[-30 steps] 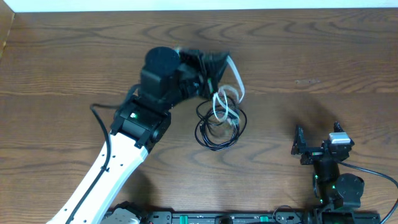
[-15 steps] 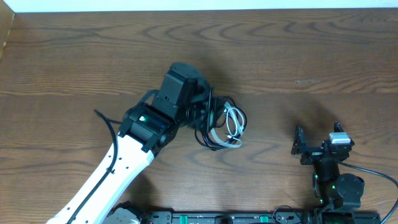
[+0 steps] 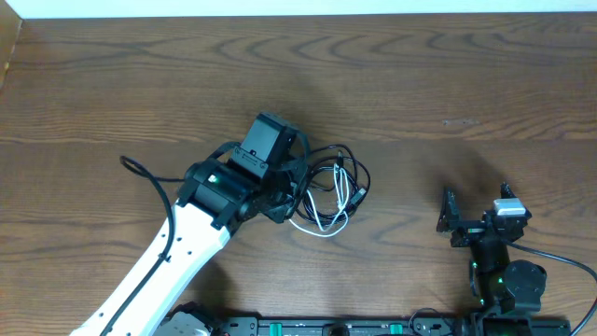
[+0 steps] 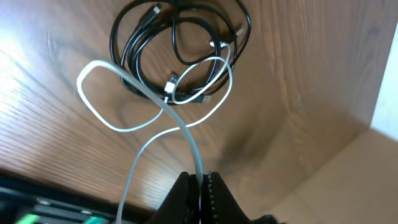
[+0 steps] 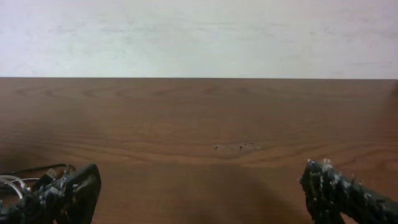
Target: Untangle cables
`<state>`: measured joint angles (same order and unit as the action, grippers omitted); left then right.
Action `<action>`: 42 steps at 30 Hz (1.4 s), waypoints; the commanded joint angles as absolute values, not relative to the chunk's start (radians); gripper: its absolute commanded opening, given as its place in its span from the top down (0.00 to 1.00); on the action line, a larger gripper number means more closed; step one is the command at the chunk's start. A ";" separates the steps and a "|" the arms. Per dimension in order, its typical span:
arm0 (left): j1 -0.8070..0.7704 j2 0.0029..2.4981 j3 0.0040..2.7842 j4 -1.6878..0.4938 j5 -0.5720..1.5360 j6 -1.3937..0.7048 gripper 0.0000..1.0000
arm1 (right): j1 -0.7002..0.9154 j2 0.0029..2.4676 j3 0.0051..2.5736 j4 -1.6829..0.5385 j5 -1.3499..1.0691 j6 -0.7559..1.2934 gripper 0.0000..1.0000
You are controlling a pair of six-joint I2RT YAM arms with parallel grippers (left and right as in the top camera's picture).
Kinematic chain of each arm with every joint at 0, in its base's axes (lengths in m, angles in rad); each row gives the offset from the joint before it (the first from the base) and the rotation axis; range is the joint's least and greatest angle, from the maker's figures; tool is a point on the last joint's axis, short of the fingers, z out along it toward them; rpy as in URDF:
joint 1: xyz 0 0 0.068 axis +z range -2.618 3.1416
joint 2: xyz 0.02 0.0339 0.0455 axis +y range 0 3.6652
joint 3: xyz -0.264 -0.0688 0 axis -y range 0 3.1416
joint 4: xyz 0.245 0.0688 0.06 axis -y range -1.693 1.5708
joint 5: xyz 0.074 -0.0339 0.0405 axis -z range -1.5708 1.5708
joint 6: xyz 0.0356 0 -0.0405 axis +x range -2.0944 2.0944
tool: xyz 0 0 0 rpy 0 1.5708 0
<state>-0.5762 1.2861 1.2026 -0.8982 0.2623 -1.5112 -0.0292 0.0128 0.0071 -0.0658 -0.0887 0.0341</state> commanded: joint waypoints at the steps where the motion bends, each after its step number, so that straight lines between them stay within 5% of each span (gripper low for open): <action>1: -0.574 1.230 1.243 -0.925 0.243 -1.383 0.93 | -0.025 0.012 0.006 -0.070 -0.081 0.036 0.01; 13: -0.574 1.203 1.672 -1.073 0.399 -1.262 0.93 | -0.025 0.012 0.006 -0.070 -0.081 0.036 0.01; 26: -0.525 1.211 1.847 -0.841 0.384 -1.256 0.93 | -0.025 0.012 0.006 -0.070 -0.081 0.036 0.01; 42: -0.519 1.238 1.847 -0.810 0.493 -1.814 0.92 | -0.025 0.012 0.006 -0.070 -0.081 0.036 0.01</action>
<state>-0.5236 1.2358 1.8305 -0.8249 0.4191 -1.6676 -0.0292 0.0132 0.0071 -0.0658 -0.0883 0.0341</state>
